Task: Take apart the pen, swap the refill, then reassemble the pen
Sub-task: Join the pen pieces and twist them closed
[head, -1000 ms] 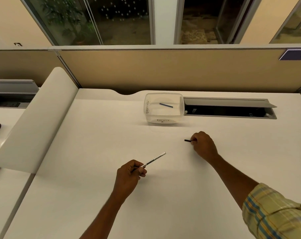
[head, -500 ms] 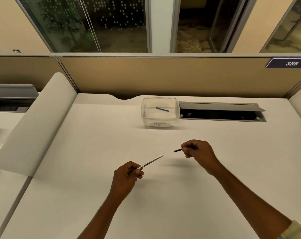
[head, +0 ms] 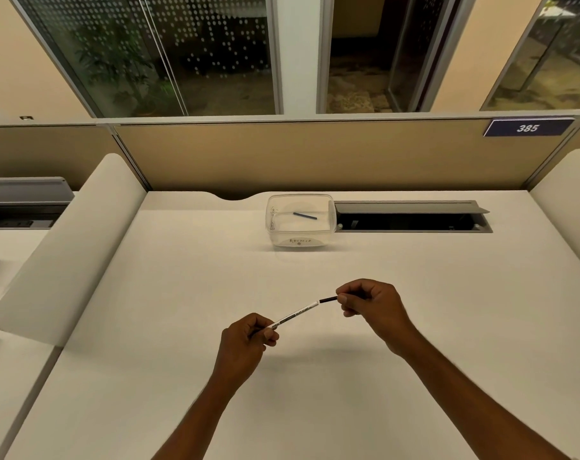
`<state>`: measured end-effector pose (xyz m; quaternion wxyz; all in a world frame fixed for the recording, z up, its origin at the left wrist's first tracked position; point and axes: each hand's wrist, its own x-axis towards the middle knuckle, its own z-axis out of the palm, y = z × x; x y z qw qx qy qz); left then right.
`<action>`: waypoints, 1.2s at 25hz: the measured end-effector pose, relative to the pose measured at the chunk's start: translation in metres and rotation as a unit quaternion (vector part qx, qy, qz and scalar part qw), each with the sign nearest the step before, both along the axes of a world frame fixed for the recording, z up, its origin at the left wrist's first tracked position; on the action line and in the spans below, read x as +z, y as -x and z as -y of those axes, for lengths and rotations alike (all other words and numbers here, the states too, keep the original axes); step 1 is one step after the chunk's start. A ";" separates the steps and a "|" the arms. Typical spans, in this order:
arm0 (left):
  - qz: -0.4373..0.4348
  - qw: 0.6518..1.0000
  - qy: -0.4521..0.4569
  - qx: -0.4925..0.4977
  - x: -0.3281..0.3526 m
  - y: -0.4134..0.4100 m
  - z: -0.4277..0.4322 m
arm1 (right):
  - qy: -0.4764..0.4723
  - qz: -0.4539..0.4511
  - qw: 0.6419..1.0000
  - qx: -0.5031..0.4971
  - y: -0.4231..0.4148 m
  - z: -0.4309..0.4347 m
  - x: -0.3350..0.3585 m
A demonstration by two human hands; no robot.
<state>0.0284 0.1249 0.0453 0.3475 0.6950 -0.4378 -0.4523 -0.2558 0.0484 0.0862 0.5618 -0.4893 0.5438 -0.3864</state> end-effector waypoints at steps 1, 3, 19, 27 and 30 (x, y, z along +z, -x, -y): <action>0.000 1.000 0.001 -0.002 0.001 0.000 -0.002 | 0.001 0.002 1.000 -0.001 0.000 -0.002 0.001; -0.003 1.000 0.002 -0.003 0.002 0.001 -0.005 | 0.000 0.004 1.000 -0.003 0.000 -0.007 0.001; 0.076 0.996 0.024 -0.044 0.007 0.008 -0.021 | -0.009 -0.059 0.996 0.058 0.000 -0.033 -0.012; 0.107 0.992 0.041 -0.045 0.008 0.006 -0.019 | -0.017 -0.041 0.998 0.046 -0.003 -0.041 -0.012; 0.122 0.990 0.048 -0.047 0.010 0.006 -0.017 | -0.012 -0.059 0.998 0.037 -0.005 -0.044 -0.010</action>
